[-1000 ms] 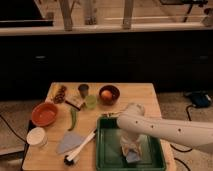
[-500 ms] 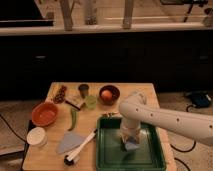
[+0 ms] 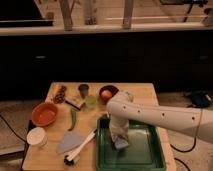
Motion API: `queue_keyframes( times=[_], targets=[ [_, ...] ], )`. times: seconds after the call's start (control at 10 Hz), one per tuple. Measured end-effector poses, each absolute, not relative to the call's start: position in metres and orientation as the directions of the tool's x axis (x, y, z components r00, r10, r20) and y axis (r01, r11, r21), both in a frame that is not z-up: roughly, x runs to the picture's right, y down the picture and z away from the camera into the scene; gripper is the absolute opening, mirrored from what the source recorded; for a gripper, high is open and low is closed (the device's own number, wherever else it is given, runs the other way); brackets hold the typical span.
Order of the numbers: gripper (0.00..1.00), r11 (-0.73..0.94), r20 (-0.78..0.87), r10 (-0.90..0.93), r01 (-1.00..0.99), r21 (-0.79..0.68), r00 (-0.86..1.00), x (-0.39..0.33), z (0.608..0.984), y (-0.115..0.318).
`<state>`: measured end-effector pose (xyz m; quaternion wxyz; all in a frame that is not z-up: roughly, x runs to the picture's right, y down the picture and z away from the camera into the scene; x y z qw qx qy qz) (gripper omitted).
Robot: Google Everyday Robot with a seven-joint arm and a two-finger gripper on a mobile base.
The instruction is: Wipe tray with sponge
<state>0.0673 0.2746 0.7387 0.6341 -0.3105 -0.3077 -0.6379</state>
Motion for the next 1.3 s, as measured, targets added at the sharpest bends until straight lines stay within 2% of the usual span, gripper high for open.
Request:
queue_keyframes(
  times=[0.3, 0.5, 0.9, 1.3],
  targets=[
    [0.00, -0.037, 0.808, -0.587, 0.998, 0.042, -0.055, 0.068, 0.716, 0.305],
    [0.00, -0.032, 0.820, -0.572, 0.999, 0.025, -0.038, 0.097, 0.711, 0.314],
    [0.00, 0.034, 0.808, -0.583, 0.996, -0.084, 0.088, 0.153, 0.736, 0.294],
    [0.00, 0.034, 0.805, -0.587, 0.996, -0.081, 0.086, 0.134, 0.755, 0.276]
  ],
)
